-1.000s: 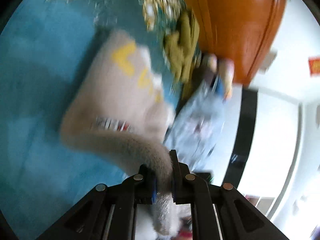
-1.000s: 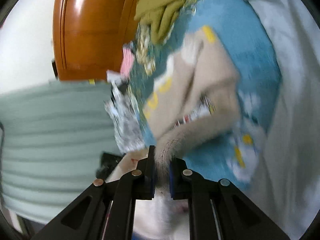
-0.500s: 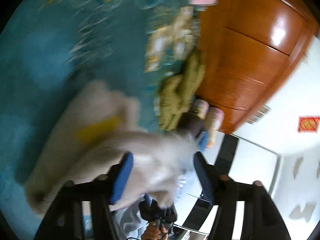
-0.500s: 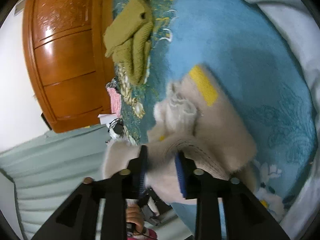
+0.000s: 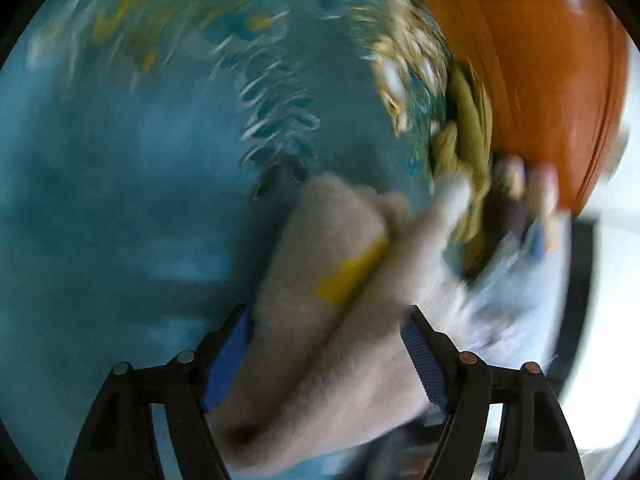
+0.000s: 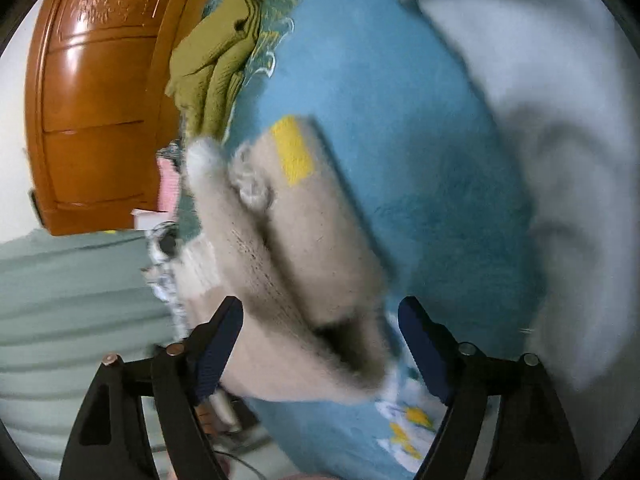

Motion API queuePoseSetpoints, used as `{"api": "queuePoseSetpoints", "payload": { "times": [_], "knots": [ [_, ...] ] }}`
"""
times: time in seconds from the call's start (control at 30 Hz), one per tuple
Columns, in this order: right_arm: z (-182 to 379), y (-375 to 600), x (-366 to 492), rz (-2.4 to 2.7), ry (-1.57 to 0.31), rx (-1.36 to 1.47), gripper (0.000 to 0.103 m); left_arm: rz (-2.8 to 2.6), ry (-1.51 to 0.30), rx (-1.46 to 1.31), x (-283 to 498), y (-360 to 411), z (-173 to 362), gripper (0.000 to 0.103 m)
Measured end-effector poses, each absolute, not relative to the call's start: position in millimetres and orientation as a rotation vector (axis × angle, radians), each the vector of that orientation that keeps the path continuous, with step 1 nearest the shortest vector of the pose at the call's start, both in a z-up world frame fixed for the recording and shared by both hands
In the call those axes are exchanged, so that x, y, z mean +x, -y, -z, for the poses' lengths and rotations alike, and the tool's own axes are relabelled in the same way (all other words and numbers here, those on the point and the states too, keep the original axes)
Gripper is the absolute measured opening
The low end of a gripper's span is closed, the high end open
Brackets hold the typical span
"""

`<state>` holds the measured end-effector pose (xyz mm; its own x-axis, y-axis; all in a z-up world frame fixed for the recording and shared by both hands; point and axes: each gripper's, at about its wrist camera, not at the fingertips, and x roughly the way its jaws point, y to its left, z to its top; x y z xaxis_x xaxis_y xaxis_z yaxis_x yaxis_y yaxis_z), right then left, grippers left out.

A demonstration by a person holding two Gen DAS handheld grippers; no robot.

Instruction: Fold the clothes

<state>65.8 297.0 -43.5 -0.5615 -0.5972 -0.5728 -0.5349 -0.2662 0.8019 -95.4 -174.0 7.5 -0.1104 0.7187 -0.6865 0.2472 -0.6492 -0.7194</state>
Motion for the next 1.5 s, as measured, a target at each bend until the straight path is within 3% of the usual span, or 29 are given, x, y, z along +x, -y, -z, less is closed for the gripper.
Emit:
{"api": "queuePoseSetpoints", "payload": {
  "times": [0.13, 0.17, 0.33, 0.37, 0.4, 0.43, 0.5, 0.57, 0.6, 0.87, 0.97, 1.17, 1.23, 1.5],
  "knots": [
    [54, -300, 51, 2.016, 1.859, 1.441, 0.085, -1.752, 1.135, -1.783, -100, 170, 14, 0.09],
    [55, -300, 48, 2.015, 1.861, 1.427, 0.086, -1.753, 1.106, -1.774, -101, 165, 13, 0.096],
    [55, -296, 45, 2.039, 1.887, 1.361, 0.087, -1.761, 0.971, -1.766, -105, 145, 7, 0.094],
    [56, -296, 47, 2.036, 1.908, 1.336, 0.087, -1.779, 0.935, -1.776, -105, 141, 5, 0.089],
    [56, -296, 49, 2.032, 1.923, 1.323, 0.086, -1.806, 0.884, -1.79, -106, 136, 2, 0.073],
    [55, -296, 49, 2.027, 1.937, 1.314, 0.082, -1.829, 0.839, -1.8, -106, 133, -1, 0.065],
    [53, -295, 49, 2.028, 1.933, 1.306, 0.065, -1.851, 0.784, -1.805, -103, 129, -8, 0.041],
    [50, -296, 48, 2.026, 1.926, 1.293, 0.047, -1.846, 0.796, -1.769, -101, 127, -20, 0.036],
    [46, -298, 47, 2.024, 1.916, 1.284, 0.044, -1.855, 0.777, -1.744, -101, 124, -28, 0.034],
    [-14, -318, 45, 2.083, 1.8, 1.083, 0.04, -1.802, 0.759, -1.44, -111, 101, -103, 0.033],
    [-23, -332, 51, 2.17, 1.763, 1.069, 0.04, -1.798, 0.752, -1.525, -118, 95, -79, 0.033],
    [26, -321, 56, 2.186, 1.733, 1.379, 0.04, -1.816, 0.697, -1.831, -116, 98, 2, 0.037],
    [32, -323, 59, 2.163, 1.775, 1.347, 0.041, -1.791, 0.786, -1.817, -115, 106, 8, 0.038],
    [38, -323, 53, 2.159, 1.769, 1.391, 0.058, -1.836, 0.692, -1.805, -116, 101, 1, 0.051]
  ]
}}
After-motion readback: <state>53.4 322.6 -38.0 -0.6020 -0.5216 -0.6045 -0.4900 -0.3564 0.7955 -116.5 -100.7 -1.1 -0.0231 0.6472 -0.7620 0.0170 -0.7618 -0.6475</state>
